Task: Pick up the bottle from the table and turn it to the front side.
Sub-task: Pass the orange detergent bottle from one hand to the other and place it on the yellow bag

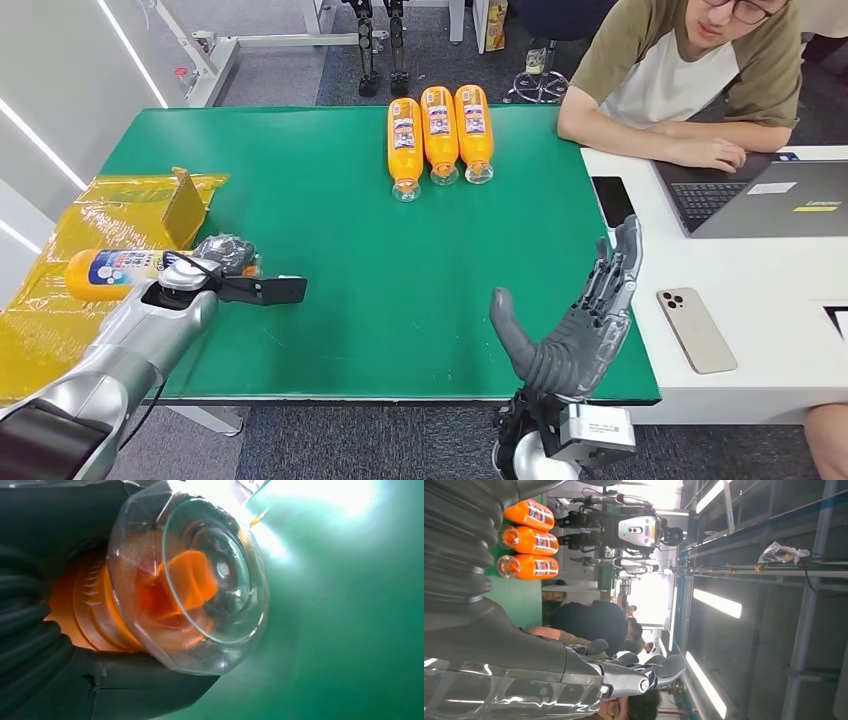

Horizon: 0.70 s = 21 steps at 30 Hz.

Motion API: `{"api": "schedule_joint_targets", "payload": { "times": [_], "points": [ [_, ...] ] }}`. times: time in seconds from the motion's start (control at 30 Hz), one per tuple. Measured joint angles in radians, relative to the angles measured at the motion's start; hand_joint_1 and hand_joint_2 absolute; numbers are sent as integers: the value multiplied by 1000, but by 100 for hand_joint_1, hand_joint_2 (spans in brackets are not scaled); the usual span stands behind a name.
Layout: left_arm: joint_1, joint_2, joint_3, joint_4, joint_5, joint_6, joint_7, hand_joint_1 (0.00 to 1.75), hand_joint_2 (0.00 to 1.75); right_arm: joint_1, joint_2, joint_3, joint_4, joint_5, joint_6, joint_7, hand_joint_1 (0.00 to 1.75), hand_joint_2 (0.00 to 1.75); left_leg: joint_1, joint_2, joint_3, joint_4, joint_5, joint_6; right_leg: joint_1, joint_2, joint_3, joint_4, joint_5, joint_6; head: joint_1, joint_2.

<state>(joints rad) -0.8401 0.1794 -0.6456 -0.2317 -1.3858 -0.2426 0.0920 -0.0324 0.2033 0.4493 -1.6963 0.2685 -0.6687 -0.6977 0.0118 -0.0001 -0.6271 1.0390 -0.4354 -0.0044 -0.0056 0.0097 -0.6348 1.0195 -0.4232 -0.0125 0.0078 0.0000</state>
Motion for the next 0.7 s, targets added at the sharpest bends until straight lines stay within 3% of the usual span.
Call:
{"api": "schedule_joint_targets", "payload": {
  "times": [0.03,0.07,0.17,0.2,0.5,0.7],
  "points": [
    [0,0,2,0,-2,-1,2,175,175,0,0,0,0,-3,0,0,0,175,0,0,0,0,0,0,0,0,0,0,0,0,0,0],
    [0,1,4,0,-4,0,-1,142,175,0,0,1,1,-7,0,0,0,175,0,0,0,0,0,0,0,0,0,0,0,0,0,0],
    [5,1,10,1,2,19,-23,11,175,-2,0,2,5,-17,0,-1,0,175,0,0,0,0,0,0,0,0,0,0,0,0,0,0],
    [9,1,15,1,7,28,-30,0,175,-2,0,3,6,-16,0,0,0,175,0,0,0,0,0,0,0,0,0,0,0,0,0,0],
    [53,-8,91,1,76,57,-78,0,175,-2,0,3,4,3,0,33,0,175,0,0,0,0,0,0,0,0,0,0,-1,0,0,0],
    [60,12,177,1,144,-6,-137,0,175,-5,0,8,13,-33,0,16,0,175,0,0,0,-1,0,0,0,0,0,0,-1,-1,0,0]
  ]
}}
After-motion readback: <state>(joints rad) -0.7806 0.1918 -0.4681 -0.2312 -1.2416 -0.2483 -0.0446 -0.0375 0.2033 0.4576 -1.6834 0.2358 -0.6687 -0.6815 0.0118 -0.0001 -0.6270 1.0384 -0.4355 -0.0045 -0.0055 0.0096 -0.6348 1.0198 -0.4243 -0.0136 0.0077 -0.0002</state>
